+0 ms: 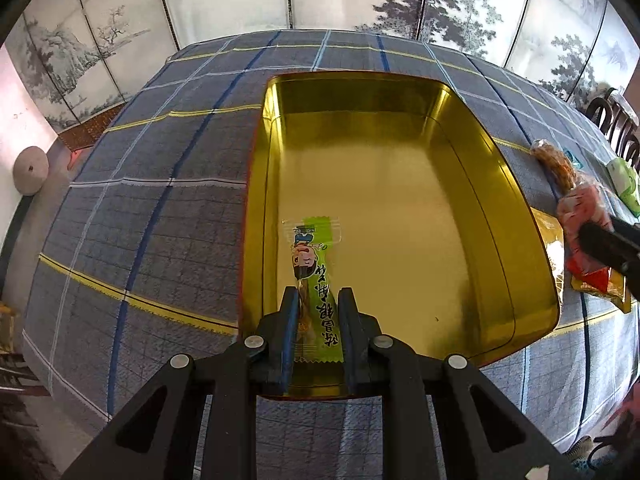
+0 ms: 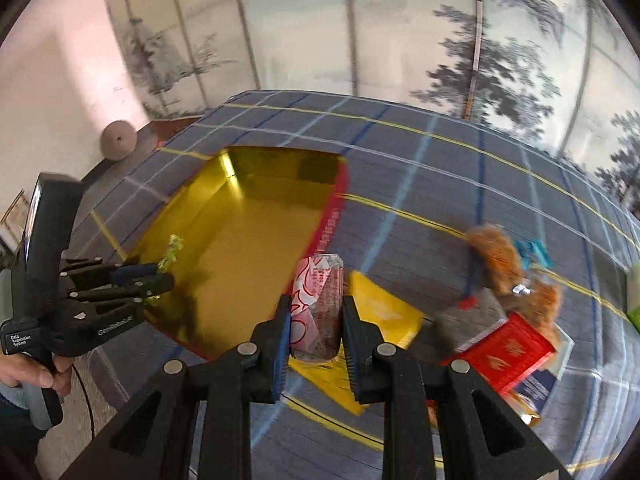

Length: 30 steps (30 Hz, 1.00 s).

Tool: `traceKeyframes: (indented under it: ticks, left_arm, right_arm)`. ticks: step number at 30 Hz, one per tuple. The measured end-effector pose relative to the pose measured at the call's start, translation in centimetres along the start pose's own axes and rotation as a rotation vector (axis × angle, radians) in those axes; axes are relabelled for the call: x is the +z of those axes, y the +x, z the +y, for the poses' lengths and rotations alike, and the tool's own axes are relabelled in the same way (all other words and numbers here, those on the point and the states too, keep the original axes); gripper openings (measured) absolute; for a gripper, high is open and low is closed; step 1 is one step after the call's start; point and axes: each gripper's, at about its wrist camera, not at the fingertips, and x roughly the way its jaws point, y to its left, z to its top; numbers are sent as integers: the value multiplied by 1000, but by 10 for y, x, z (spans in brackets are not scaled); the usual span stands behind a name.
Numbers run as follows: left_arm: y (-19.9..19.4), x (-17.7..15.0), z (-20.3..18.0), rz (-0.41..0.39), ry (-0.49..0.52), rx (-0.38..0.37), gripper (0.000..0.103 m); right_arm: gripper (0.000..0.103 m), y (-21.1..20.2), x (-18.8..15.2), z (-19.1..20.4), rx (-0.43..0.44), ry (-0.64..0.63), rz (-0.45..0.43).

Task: Organize snacks
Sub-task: 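Carry the green stick snack and pink pastry over the gold tin tray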

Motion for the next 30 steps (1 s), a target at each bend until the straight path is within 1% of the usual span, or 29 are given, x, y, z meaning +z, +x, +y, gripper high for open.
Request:
traceKeyframes:
  ticks: [4, 8, 13, 17, 19, 21, 25, 26, 29, 30]
  left_arm:
    - [-1, 0, 7, -6, -9, 6, 19]
    - [-1, -1, 11, -10, -17, 6, 17]
    - [-2, -1, 14, -16, -32, -7, 17]
    - [-2, -1, 14, -17, -34, -15, 17]
    - [-3, 0, 15, -17, -44, -29, 18]
    - [-6, 0, 16, -22, -48, -27, 22]
    - [-14, -1, 19, -31, -63, -48, 23]
    - [-17, -2, 19, -35, -66, -49, 23]
    - [-29, -4, 22, -59, -72, -38, 29]
    - [-32, -5, 23, -63, -75, -38, 30]
  right_arm:
    - [23, 7, 4, 17, 29, -35, 9]
    - [23, 16, 7, 31, 50, -63, 21]
    - [23, 21, 10, 43, 61, -89, 22]
    - [23, 26, 10, 50, 49, -115, 23]
    - [23, 28, 9, 52, 51, -121, 29]
    - [23, 29, 10, 54, 48, -124, 29]
    - [23, 33, 11, 55, 50, -127, 33]
    - [23, 34, 11, 56, 50, -129, 35]
    - [23, 38, 11, 59, 52, -137, 37]
    - [23, 39, 11, 61, 52, -143, 39]
